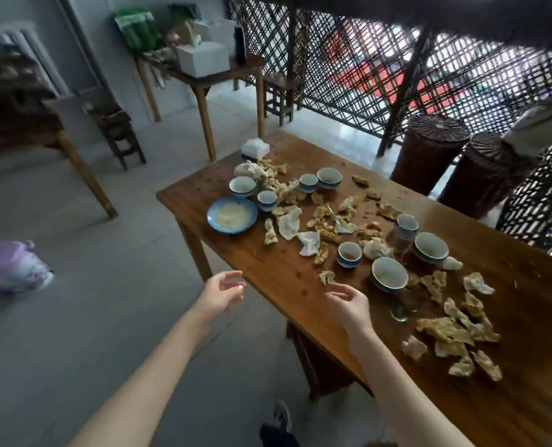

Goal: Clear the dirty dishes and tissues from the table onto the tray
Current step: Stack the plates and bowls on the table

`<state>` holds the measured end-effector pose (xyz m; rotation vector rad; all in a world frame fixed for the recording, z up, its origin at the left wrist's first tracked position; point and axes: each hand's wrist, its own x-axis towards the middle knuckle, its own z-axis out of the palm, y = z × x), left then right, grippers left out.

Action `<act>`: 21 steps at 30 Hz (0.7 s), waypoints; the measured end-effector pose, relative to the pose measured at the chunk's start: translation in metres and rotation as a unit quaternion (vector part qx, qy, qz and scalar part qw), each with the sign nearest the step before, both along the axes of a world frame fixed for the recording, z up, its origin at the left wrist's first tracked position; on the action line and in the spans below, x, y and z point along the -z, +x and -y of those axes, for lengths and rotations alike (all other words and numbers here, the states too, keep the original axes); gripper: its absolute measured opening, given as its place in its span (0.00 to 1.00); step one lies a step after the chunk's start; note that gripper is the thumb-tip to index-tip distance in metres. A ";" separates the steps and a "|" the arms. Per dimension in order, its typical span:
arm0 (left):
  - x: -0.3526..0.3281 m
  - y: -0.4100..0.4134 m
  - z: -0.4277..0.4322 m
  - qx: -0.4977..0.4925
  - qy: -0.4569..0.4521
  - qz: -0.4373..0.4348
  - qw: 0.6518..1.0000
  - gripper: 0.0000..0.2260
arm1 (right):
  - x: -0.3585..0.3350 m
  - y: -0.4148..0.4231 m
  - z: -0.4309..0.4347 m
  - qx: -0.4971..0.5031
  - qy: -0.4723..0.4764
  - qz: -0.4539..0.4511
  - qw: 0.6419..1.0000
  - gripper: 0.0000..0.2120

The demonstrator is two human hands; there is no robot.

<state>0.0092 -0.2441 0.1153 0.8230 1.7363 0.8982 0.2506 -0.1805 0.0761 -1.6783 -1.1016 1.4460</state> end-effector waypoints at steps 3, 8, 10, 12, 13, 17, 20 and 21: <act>0.009 -0.037 -0.012 -0.047 0.000 0.009 0.999 0.14 | 0.003 -0.038 -0.027 -0.027 -0.002 -0.003 1.000 0.08; 0.029 -0.099 -0.057 -0.096 -0.008 0.015 0.995 0.14 | 0.018 -0.098 -0.080 -0.047 0.004 -0.002 0.999 0.09; 0.036 -0.124 -0.084 -0.105 -0.018 0.021 0.994 0.13 | 0.025 -0.123 -0.105 -0.053 -0.006 -0.005 0.999 0.10; 0.040 -0.149 -0.115 -0.105 -0.030 0.021 0.994 0.12 | 0.031 -0.148 -0.133 -0.047 -0.026 -0.014 0.998 0.11; 0.042 -0.161 -0.131 -0.105 -0.034 0.021 0.994 0.12 | 0.034 -0.160 -0.147 -0.044 -0.033 -0.015 0.998 0.11; 0.051 -0.201 -0.194 -0.108 -0.051 0.010 0.993 0.14 | 0.048 -0.198 -0.200 -0.040 -0.047 0.008 0.998 0.14; 0.065 -0.219 -0.223 -0.095 -0.077 0.008 0.992 0.14 | 0.061 -0.219 -0.227 -0.048 -0.071 0.048 0.995 0.16; 0.069 -0.221 -0.228 -0.088 -0.083 0.009 0.993 0.14 | 0.064 -0.222 -0.231 -0.053 -0.081 0.061 0.993 0.17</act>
